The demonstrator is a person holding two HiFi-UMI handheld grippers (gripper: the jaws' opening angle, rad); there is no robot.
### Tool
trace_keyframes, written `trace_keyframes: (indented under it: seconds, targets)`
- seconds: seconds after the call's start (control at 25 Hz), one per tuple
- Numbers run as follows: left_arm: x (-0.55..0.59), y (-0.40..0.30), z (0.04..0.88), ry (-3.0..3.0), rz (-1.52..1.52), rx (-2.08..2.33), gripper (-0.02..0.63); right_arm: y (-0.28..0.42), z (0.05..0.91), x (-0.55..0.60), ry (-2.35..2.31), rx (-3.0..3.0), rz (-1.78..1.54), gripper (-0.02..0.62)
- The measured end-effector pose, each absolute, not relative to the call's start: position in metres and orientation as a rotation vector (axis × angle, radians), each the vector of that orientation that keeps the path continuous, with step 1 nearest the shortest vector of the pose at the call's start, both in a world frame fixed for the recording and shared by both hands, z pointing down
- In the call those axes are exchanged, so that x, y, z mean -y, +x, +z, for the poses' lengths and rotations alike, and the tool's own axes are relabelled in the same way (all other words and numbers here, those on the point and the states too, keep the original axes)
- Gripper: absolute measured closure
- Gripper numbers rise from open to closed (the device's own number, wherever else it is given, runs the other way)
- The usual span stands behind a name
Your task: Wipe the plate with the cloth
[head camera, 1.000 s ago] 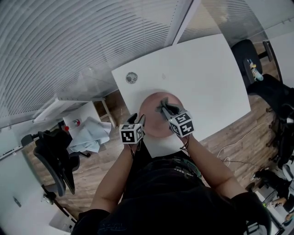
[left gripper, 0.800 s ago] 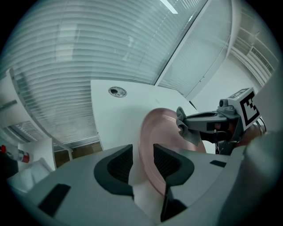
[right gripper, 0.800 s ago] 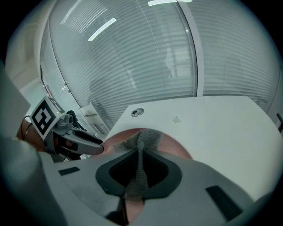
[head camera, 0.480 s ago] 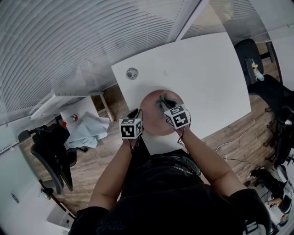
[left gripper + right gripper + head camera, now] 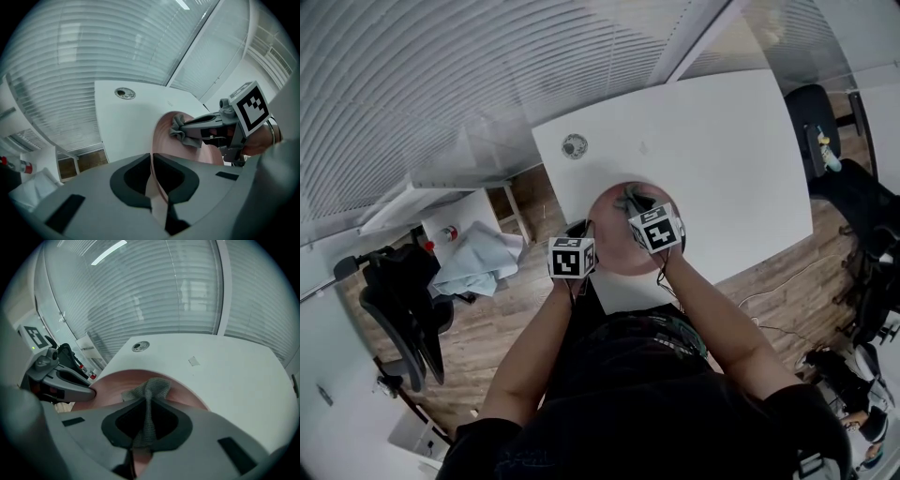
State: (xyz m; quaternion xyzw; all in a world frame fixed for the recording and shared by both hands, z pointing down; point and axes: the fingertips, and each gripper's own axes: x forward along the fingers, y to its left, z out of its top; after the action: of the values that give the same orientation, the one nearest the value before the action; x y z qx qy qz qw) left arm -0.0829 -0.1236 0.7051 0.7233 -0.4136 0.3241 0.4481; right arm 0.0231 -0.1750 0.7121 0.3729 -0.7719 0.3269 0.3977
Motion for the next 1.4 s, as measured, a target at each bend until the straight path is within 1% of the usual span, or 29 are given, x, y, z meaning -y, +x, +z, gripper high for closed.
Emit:
trace_keyframes:
  seconds: [0.36,0.76,1.04,1.4]
  targets:
    - [0.126,-0.084,0.706,1.762,0.769,1.037,0.578,-0.019,0.712,0.181,0.761,2.022,0.77,0.552]
    - [0.129,-0.083,0.705,1.732,0.75,1.071,0.578,-0.064,0.706,0.141,0.439,2.11,0.672,0.554]
    - [0.129,-0.084,0.705,1.726,0.73,1.096,0.578,-0.067,0.705,0.11,0.359,2.112,0.714,0.554]
    - [0.132,-0.083,0.706,1.725,0.721,1.115,0.578,-0.063,0.708,0.042,0.224,2.067,0.765,0.554]
